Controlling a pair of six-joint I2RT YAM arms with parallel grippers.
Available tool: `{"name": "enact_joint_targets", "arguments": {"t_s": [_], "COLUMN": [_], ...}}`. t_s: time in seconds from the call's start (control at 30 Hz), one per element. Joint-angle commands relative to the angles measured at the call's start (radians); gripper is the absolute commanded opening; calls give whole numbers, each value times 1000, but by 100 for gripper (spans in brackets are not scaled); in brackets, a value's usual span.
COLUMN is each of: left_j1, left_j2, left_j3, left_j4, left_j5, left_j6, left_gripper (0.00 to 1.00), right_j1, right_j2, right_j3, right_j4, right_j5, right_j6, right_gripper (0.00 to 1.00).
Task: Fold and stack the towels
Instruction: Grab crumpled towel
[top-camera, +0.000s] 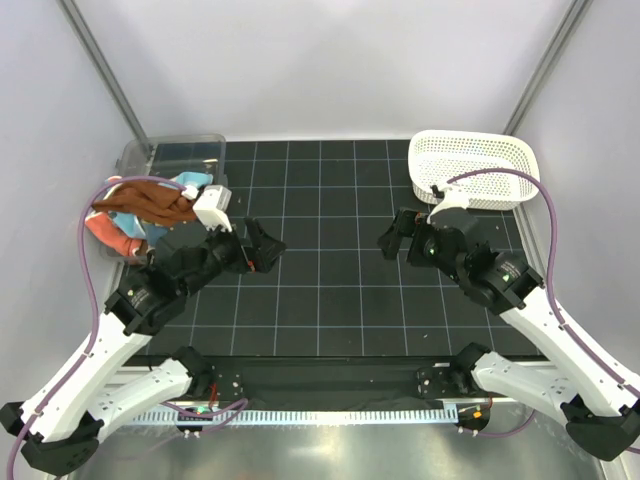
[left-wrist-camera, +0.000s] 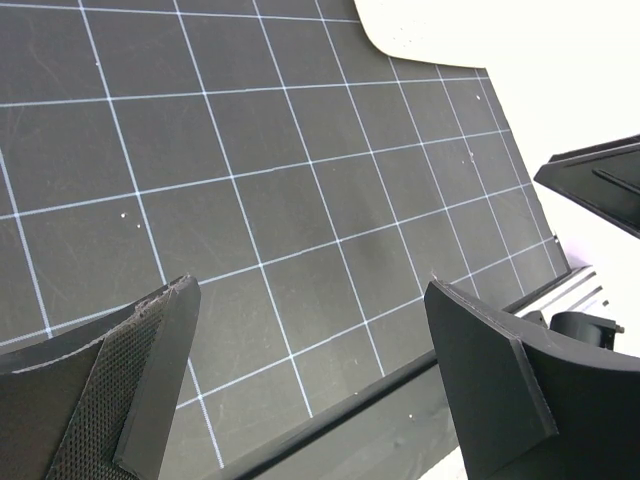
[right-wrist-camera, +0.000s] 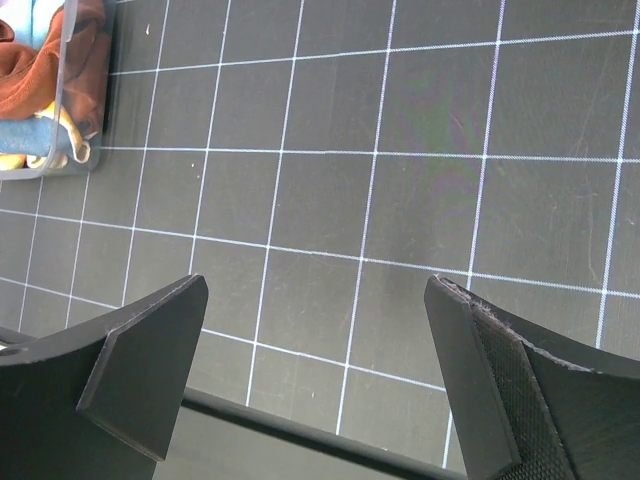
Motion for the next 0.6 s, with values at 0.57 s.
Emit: {"name": "enact_joint_targets", "arguments": {"t_s": [0.57], "left_j1": [888], "left_j2": [552], "left_j3": [292], "left_j4": [-130], "left_j5": [0], "left_j6": [-138], "left_gripper": [75], "right_j1": [-1], "right_j2": [-93], "right_j3": [-62], "right_j4": [149], "right_j5": [-104], "right_j6": [-37], "right_gripper": [100]}}
